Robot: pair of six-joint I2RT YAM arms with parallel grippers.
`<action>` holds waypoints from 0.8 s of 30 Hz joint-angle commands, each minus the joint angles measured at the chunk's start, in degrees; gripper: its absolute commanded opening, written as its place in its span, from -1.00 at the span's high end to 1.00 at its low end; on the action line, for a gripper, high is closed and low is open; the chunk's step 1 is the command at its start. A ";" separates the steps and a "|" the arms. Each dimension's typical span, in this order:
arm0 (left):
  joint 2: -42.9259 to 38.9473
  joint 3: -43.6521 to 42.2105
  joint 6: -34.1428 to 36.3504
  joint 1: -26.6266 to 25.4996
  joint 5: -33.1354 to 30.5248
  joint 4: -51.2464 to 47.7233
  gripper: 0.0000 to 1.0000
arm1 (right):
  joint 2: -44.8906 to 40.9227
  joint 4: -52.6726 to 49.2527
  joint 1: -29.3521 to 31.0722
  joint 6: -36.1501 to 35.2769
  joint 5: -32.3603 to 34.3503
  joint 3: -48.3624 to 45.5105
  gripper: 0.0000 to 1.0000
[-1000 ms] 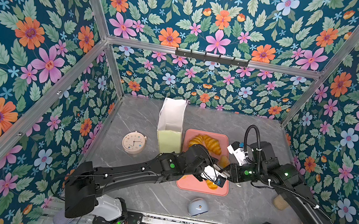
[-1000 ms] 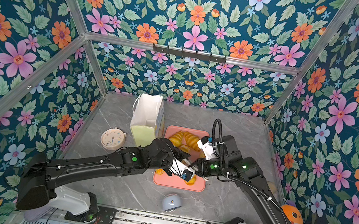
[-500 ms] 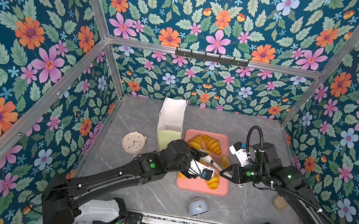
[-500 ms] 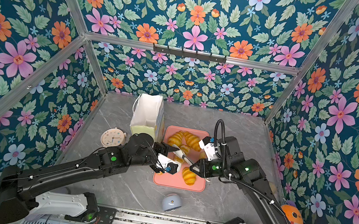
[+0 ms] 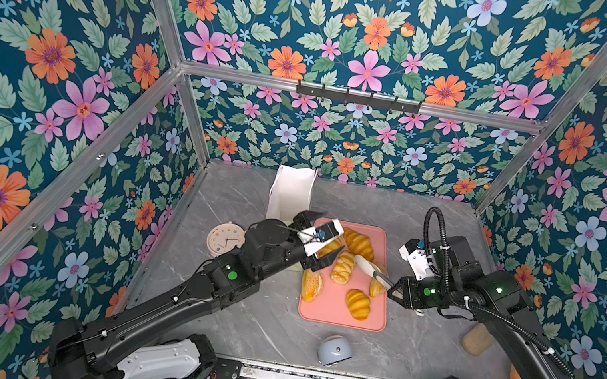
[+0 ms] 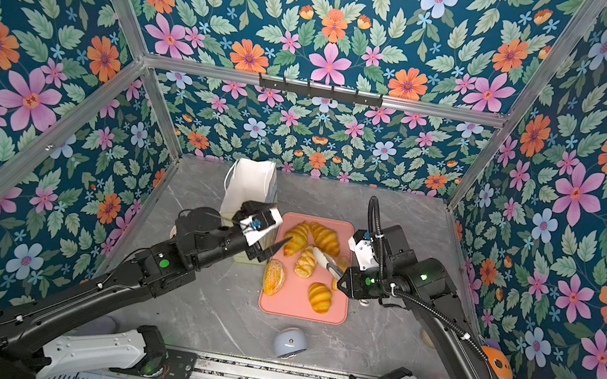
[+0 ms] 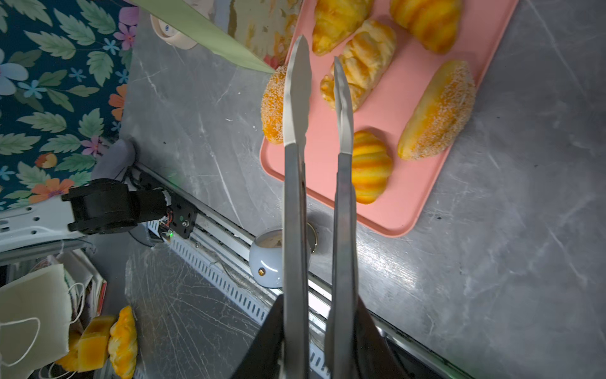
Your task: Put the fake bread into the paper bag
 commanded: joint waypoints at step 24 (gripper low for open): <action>-4.74 13.09 -28.93 11.05 -22.21 -22.73 -0.61 | 15.85 -2.50 3.28 9.31 13.30 10.84 0.22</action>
